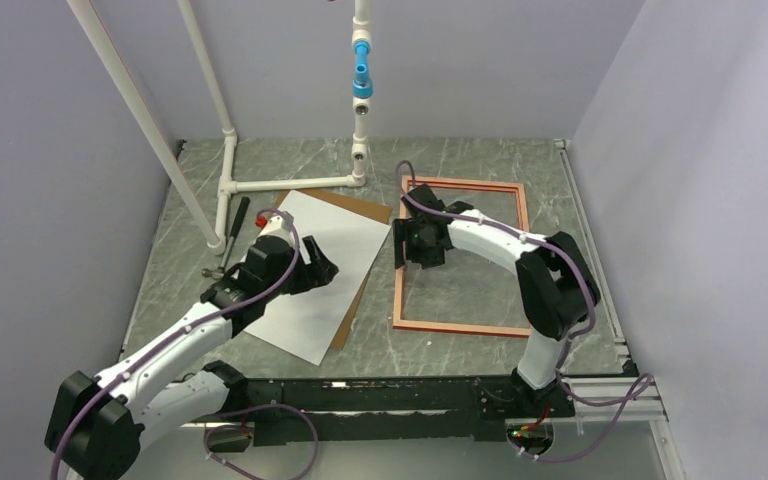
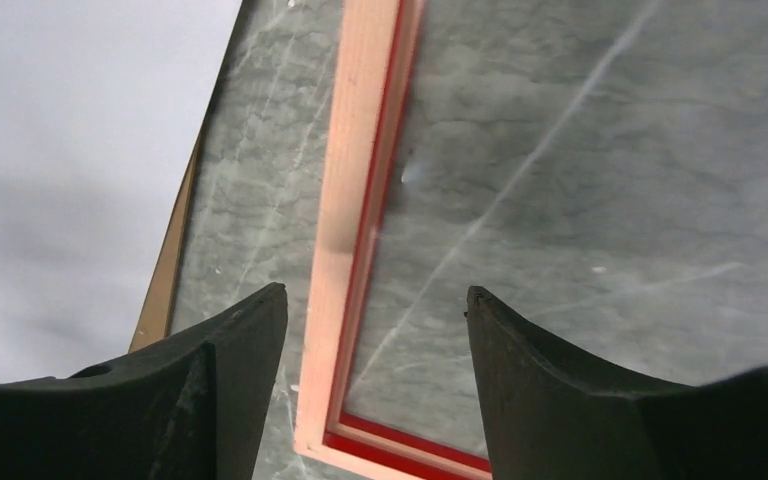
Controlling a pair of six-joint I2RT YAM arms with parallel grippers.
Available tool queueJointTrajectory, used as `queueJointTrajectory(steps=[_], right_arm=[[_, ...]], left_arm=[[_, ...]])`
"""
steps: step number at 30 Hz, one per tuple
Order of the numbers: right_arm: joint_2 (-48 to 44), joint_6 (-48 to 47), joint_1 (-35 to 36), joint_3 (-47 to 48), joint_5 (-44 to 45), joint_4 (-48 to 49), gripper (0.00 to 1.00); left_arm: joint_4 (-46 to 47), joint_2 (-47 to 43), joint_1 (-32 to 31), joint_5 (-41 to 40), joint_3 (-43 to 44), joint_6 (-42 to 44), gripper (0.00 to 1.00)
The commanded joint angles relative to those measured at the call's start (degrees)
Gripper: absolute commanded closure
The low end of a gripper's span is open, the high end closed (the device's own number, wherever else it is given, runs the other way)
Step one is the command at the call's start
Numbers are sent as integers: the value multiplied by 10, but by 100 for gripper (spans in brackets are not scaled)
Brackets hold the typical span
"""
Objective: Put the photo into the frame
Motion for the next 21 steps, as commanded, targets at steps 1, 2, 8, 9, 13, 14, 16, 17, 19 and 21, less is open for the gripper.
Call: queueJointTrajectory(steps=[1, 2, 8, 9, 13, 14, 16, 17, 19, 21], right_arm=[[33, 23, 29, 42, 16, 11, 33], [41, 25, 33, 48, 14, 12, 35], [89, 33, 51, 71, 15, 5, 55], [93, 33, 55, 73, 15, 4, 58], [99, 35, 63, 75, 29, -1, 73], [98, 36, 64, 75, 31, -4, 78], [94, 39, 64, 73, 40, -12, 87], [90, 39, 63, 71, 43, -15, 91], [80, 41, 64, 65, 49, -21, 96], [71, 42, 64, 59, 55, -27, 99]], left_arm=[[-86, -35, 1, -75, 18, 34, 19], [-87, -37, 2, -75, 17, 34, 19], [-86, -25, 2, -69, 16, 34, 19], [-86, -23, 1, -69, 16, 36, 19], [-86, -22, 1, -70, 12, 36, 19], [-86, -22, 2, -71, 11, 35, 19], [-85, -25, 1, -69, 8, 35, 19], [-85, -26, 2, -71, 8, 35, 19], [-87, -26, 2, -73, 8, 35, 19], [-88, -24, 1, -76, 9, 36, 19]])
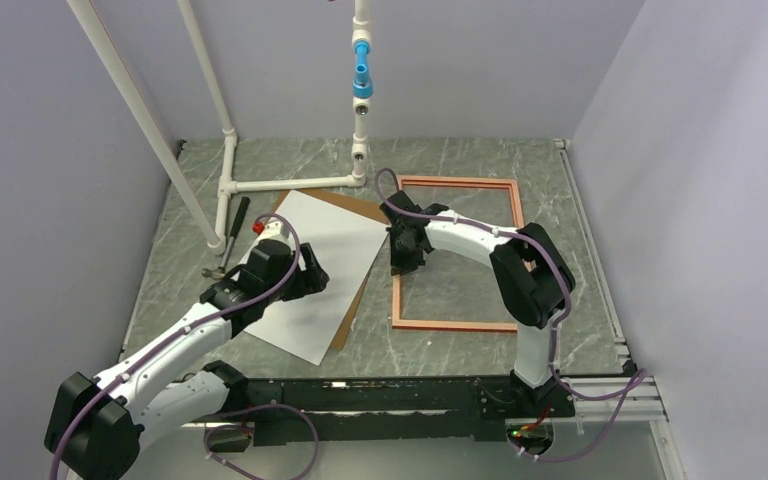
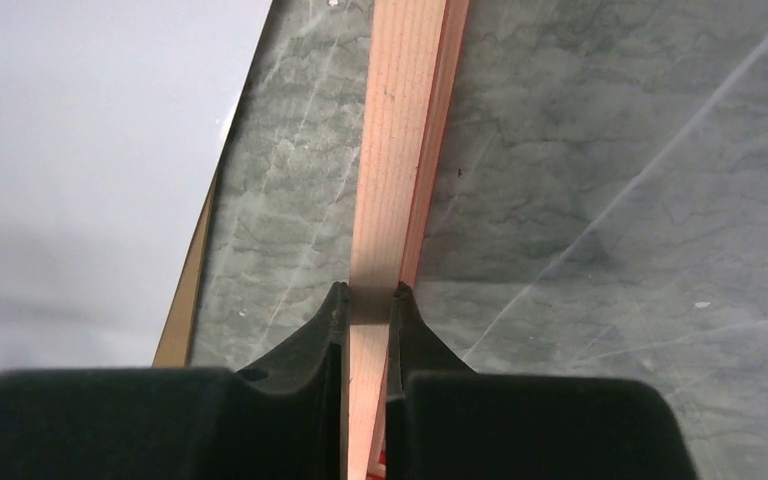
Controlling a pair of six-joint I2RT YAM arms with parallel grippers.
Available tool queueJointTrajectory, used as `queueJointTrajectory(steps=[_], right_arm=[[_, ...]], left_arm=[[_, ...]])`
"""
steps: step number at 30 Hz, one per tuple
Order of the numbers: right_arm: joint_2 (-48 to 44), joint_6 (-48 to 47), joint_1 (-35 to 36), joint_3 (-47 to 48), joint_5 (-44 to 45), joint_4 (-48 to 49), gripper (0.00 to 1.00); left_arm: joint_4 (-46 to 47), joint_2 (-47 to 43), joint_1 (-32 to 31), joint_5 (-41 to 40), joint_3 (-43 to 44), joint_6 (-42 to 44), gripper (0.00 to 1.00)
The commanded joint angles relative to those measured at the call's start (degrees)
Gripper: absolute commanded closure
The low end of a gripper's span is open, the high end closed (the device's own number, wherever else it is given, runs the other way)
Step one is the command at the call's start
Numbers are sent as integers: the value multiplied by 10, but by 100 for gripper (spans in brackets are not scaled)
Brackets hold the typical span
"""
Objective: Put the photo into the frame
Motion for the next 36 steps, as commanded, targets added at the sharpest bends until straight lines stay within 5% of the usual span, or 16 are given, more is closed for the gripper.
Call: queueJointTrajectory(steps=[1, 15, 19, 21, 28, 36], right_arm=[[-29, -9, 6, -3, 29, -18, 100], [-98, 27, 6, -74, 46, -11, 99], [-139, 24, 6, -90, 54, 10, 55], [-156, 20, 6, -89, 55, 12, 42], [-168, 17, 6, -67, 10, 31, 22], [-127, 44, 6, -51, -92, 98, 10]], left_arm=[[-2, -2, 1, -14, 9, 13, 19], [-14, 10, 2, -20, 10, 21, 19], [-21, 18, 1, -23, 11, 26, 18], [-23, 21, 1, -24, 11, 28, 17], [-55, 42, 1, -42, 26, 32, 18], [-102, 79, 2, -66, 34, 28, 19]])
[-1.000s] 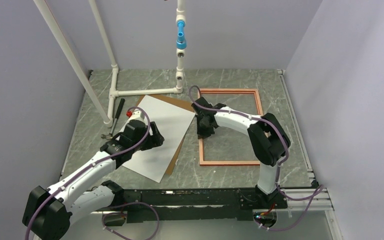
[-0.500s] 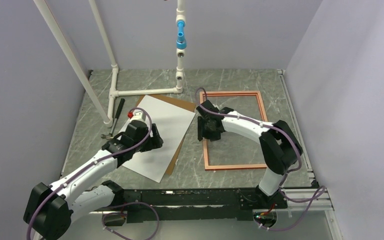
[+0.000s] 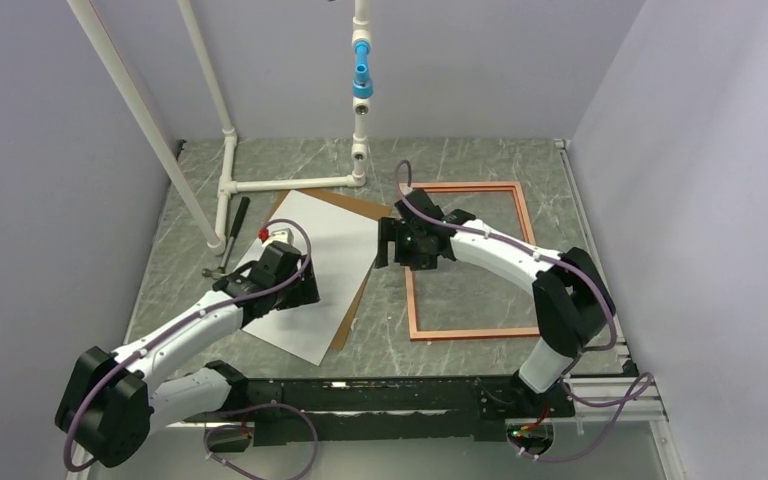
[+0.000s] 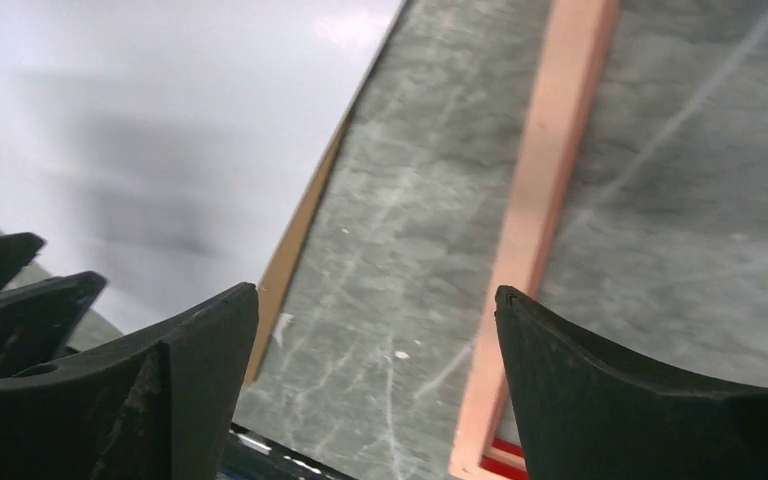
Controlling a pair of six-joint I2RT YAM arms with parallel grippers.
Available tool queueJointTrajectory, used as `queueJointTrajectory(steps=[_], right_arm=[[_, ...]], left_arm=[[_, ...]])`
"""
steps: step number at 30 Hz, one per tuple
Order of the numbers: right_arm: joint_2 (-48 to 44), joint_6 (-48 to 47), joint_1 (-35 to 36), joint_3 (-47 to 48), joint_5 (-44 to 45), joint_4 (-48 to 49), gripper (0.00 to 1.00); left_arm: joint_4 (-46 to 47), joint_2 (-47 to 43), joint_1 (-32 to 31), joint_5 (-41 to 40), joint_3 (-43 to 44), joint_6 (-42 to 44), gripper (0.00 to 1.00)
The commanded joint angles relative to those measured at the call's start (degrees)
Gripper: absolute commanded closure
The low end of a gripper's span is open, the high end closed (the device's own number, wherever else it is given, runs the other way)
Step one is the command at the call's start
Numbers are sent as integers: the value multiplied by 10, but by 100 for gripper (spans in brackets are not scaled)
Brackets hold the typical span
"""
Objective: Put the photo into the frame
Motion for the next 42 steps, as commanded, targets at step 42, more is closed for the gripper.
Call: queueJointTrajectory(steps=[42], right_arm=[[196, 144, -102, 38, -228, 357, 13]], left_arm=[[55, 115, 1, 17, -20, 2, 22]])
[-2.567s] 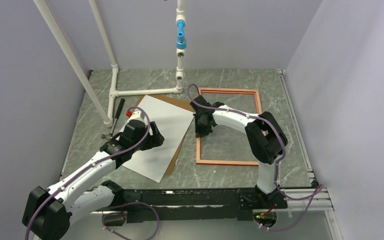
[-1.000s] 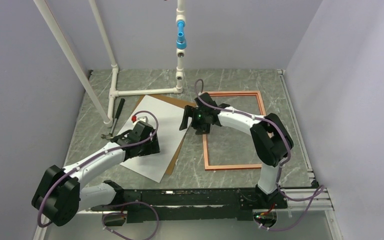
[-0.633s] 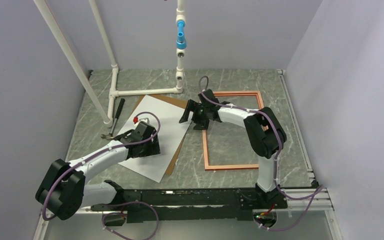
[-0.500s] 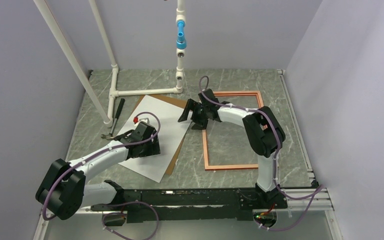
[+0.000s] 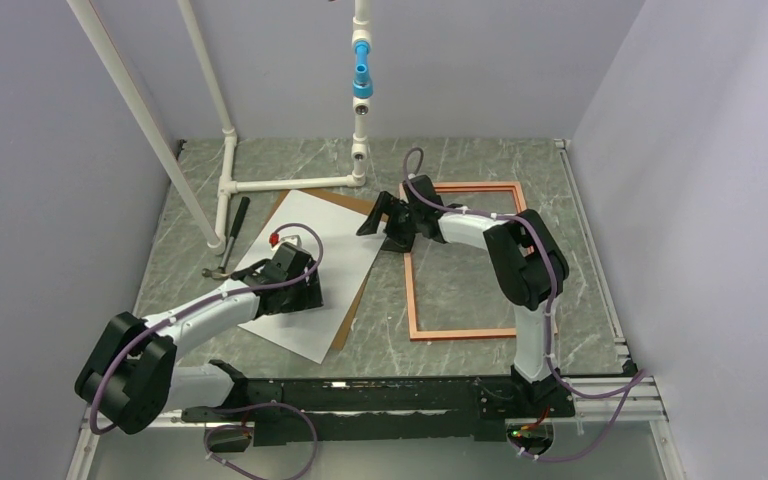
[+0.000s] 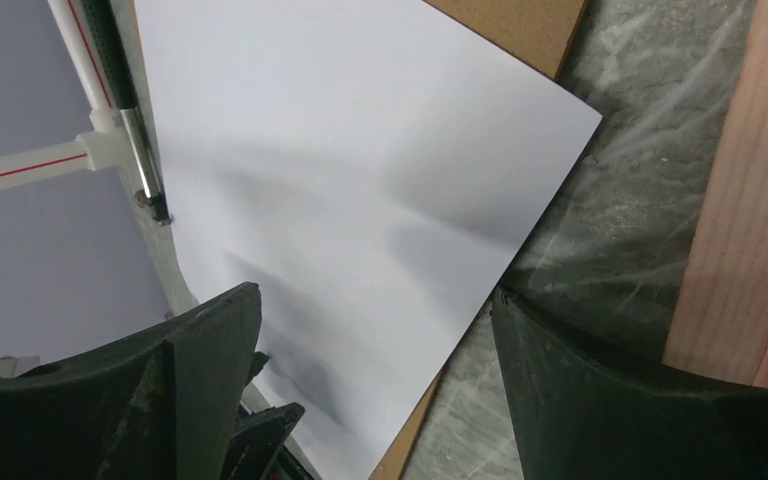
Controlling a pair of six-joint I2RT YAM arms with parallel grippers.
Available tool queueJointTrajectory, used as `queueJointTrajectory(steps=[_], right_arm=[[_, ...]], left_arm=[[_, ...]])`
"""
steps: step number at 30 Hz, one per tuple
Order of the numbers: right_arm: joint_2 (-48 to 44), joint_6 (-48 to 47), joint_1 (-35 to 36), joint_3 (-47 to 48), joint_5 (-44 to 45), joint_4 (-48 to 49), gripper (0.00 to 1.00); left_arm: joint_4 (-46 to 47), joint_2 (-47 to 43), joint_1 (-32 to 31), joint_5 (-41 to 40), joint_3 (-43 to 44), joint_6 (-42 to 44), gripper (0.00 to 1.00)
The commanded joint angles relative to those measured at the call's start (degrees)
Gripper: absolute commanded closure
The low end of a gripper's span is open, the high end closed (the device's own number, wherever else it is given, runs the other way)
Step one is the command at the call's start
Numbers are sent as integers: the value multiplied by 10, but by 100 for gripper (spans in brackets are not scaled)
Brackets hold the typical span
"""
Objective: Put the photo into the frame
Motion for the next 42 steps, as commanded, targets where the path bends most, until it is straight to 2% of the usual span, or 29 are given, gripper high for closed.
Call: queueJointTrajectory(steps=[1, 8, 18, 28, 34, 40, 42], right_arm=[[-23, 6, -7, -23, -25, 79, 14], [-45, 1, -7, -42, -34, 105, 16], [-79, 21, -5, -114, -48, 223, 19], [-43, 50, -5, -135, -76, 303, 22], [-14, 51, -2, -127, -79, 304, 25], [22, 65, 6, -125, -90, 335, 39], [30, 69, 8, -122, -91, 338, 49]], left_arm=[[21, 13, 1, 8, -14, 2, 22], [22, 19, 1, 9, -14, 3, 23], [23, 17, 0, 11, -11, 2, 23], [22, 17, 1, 10, -14, 2, 23], [24, 18, 1, 12, -15, 2, 23], [21, 16, 1, 10, -13, 0, 23], [17, 10, 1, 6, -13, -1, 23]])
